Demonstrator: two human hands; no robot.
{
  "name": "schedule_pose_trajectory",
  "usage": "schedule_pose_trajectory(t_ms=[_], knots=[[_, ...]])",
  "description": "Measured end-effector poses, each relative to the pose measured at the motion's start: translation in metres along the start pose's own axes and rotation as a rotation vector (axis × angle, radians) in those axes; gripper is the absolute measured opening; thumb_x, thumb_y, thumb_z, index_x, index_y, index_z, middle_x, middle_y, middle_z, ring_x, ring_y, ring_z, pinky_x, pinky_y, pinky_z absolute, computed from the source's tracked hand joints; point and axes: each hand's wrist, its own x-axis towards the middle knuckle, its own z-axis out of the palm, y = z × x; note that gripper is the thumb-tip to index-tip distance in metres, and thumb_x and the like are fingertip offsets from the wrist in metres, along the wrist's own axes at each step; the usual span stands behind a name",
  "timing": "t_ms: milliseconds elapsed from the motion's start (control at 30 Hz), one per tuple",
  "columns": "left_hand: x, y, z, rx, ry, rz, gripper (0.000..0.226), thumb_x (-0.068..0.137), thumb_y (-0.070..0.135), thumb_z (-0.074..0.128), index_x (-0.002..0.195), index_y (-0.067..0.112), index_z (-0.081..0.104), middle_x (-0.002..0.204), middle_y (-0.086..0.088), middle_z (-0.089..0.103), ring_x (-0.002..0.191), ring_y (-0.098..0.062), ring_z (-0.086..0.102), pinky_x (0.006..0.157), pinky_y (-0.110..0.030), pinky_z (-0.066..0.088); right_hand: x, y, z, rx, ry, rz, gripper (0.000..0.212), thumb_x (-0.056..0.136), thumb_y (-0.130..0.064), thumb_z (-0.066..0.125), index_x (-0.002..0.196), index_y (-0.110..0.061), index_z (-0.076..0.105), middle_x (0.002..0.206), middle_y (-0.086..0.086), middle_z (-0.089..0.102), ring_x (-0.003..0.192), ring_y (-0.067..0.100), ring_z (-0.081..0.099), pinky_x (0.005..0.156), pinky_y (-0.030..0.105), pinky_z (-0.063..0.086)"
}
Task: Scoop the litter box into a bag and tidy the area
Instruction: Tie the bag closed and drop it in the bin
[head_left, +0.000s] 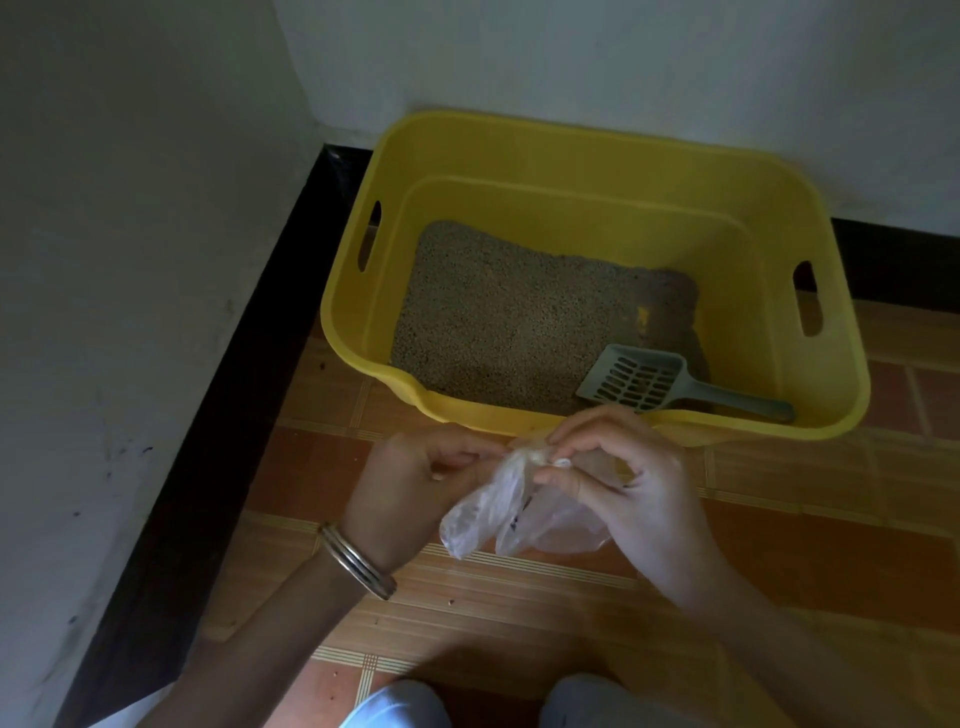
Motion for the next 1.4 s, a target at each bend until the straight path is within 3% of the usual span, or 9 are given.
schedule_pose_trajectory(t_ms=[167, 300, 433, 533, 667, 900, 1067, 1200, 1400], knots=[[-0.005, 0.002, -0.008, 0.362, 0.091, 0.166, 0.019, 0.069, 0.049, 0.061, 0.074, 0.032, 0.069, 0.068, 0.026, 0.065, 0.071, 0.007, 0.062, 0.066, -0.005, 0.045, -0.014, 0.001, -0.005, -0.022, 0.057, 0.147, 0.020, 0.074, -0.039, 0.066, 0.074, -0.019, 0.065, 0.084, -0.012, 0.057, 0.088, 0.011, 0.056, 0.080, 0.019, 0.042], [-0.011, -0.011, -0.010, 0.435, 0.131, 0.086, 0.011, 0.071, 0.046, 0.056, 0.064, 0.038, 0.060, 0.067, 0.022, 0.063, 0.073, 0.001, 0.062, 0.063, -0.007, 0.046, -0.033, 0.008, -0.011, 0.094, 0.063, 0.363, 0.019, 0.075, -0.036, 0.067, 0.077, -0.018, 0.062, 0.076, -0.006, 0.063, 0.080, 0.011, 0.060, 0.072, 0.017, 0.046], [-0.013, -0.045, -0.019, 0.495, 0.198, -0.090, 0.020, 0.076, 0.023, 0.073, 0.065, 0.032, 0.059, 0.063, 0.020, 0.059, 0.062, -0.004, 0.062, 0.064, -0.014, 0.049, -0.055, 0.038, -0.028, 0.062, 0.068, 0.645, 0.005, 0.084, -0.016, 0.060, 0.081, -0.020, 0.060, 0.080, -0.001, 0.062, 0.078, 0.011, 0.060, 0.068, 0.023, 0.044], [-0.014, -0.069, -0.026, 0.550, 0.180, -0.241, 0.027, 0.078, 0.012, 0.073, 0.063, 0.031, 0.059, 0.064, 0.012, 0.061, 0.070, -0.016, 0.065, 0.073, -0.028, 0.052, -0.068, 0.054, -0.039, -0.018, 0.066, 0.715, 0.007, 0.087, -0.012, 0.057, 0.080, -0.015, 0.059, 0.083, 0.002, 0.061, 0.080, 0.018, 0.058, 0.069, 0.028, 0.043], [-0.011, -0.083, -0.028, 0.558, 0.164, -0.306, 0.010, 0.079, 0.015, 0.071, 0.072, 0.021, 0.067, 0.073, 0.003, 0.066, 0.072, -0.016, 0.064, 0.075, -0.027, 0.049, -0.074, 0.064, -0.038, -0.092, 0.063, 0.742, 0.008, 0.087, -0.013, 0.057, 0.080, -0.015, 0.059, 0.083, 0.002, 0.060, 0.080, 0.017, 0.057, 0.066, 0.025, 0.041], [-0.016, -0.076, -0.032, 0.467, 0.162, -0.256, 0.027, 0.081, 0.012, 0.068, 0.066, 0.032, 0.059, 0.057, 0.016, 0.064, 0.059, -0.002, 0.064, 0.063, -0.018, 0.050, -0.072, 0.051, -0.039, -0.099, 0.082, 0.703, 0.006, 0.085, -0.013, 0.061, 0.079, -0.017, 0.060, 0.079, 0.001, 0.064, 0.073, 0.008, 0.062, 0.063, 0.018, 0.043], [-0.016, -0.030, -0.027, 0.403, 0.186, 0.027, 0.009, 0.078, 0.031, 0.064, 0.071, 0.026, 0.062, 0.062, 0.018, 0.061, 0.068, 0.003, 0.061, 0.059, -0.004, 0.044, -0.050, 0.005, -0.046, 0.004, -0.048, 0.553, 0.007, 0.081, -0.011, 0.064, 0.083, -0.018, 0.063, 0.077, -0.005, 0.067, 0.072, -0.001, 0.062, 0.066, 0.010, 0.047], [-0.012, 0.017, -0.015, 0.419, 0.109, 0.297, 0.004, 0.074, 0.025, 0.068, 0.074, 0.027, 0.064, 0.072, 0.017, 0.059, 0.066, 0.000, 0.057, 0.062, -0.008, 0.044, -0.022, -0.029, -0.038, -0.025, -0.081, 0.306, 0.008, 0.075, -0.019, 0.068, 0.082, -0.021, 0.066, 0.076, -0.008, 0.066, 0.074, 0.003, 0.063, 0.067, 0.015, 0.051], [-0.014, 0.055, 0.003, 0.304, 0.145, 0.339, 0.024, 0.067, 0.031, 0.078, 0.081, 0.022, 0.061, 0.071, 0.018, 0.065, 0.067, 0.003, 0.062, 0.063, -0.012, 0.049, 0.000, -0.052, -0.025, 0.058, -0.112, 0.205, 0.014, 0.072, -0.011, 0.075, 0.082, -0.019, 0.070, 0.074, -0.007, 0.068, 0.071, 0.006, 0.063, 0.061, 0.014, 0.048]])
